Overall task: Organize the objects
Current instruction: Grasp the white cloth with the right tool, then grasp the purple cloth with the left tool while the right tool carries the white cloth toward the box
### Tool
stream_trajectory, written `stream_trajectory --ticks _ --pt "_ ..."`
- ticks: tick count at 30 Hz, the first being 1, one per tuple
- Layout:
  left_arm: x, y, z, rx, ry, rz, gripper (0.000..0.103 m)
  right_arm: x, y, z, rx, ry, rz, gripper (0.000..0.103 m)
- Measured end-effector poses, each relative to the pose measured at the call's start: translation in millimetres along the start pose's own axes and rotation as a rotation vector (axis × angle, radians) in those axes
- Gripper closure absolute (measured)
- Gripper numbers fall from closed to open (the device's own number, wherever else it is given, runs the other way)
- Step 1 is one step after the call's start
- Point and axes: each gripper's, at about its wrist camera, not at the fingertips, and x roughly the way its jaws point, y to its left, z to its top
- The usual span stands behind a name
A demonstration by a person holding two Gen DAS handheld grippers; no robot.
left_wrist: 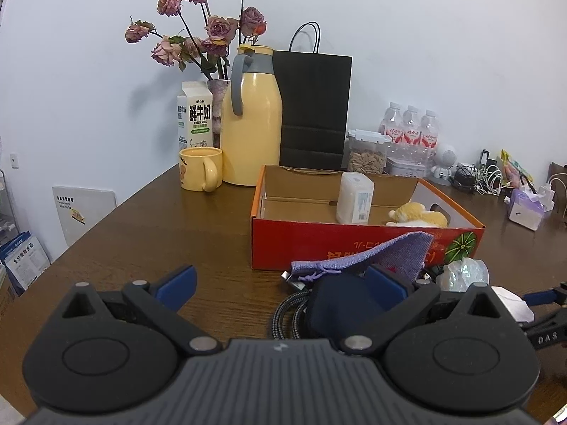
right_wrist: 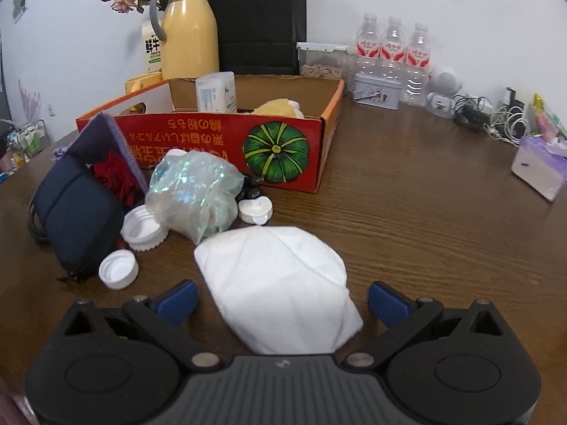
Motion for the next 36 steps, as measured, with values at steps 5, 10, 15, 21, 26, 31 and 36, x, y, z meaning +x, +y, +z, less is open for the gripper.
stream_trajectory --ticks 5,10,15,21,26,31,36 --pt "1.9 1.2 -3.2 -0.006 0.014 0.001 0.0 5.8 -0.7 4.1 -0.008 -0.005 0.016 0.0" --pt "6.3 -1.8 -6.4 -0.004 0.032 -0.005 0.0 3.6 0.7 2.4 -0.013 -0.016 0.026 0.003" --pt "7.8 -3.7 -8.9 -0.004 0.041 -0.01 0.0 -3.8 2.5 0.1 -0.014 -0.043 0.033 0.022" --pt "8.5 -3.1 -9.8 -0.005 0.046 -0.009 0.0 -10.3 6.9 -5.3 -0.02 -0.06 0.027 0.026" --pt "9.3 -3.2 -10.8 -0.005 0.049 -0.01 0.0 -15.0 9.3 -8.7 -0.015 -0.073 0.012 0.026" --pt "13.1 -5.2 -10.9 0.002 0.055 -0.008 0.0 -21.9 8.6 -8.6 -0.005 -0.094 0.005 0.026" --pt "23.3 -13.5 -7.0 0.052 0.057 -0.013 0.0 -30.1 10.1 -3.3 -0.007 -0.123 -0.004 0.026"
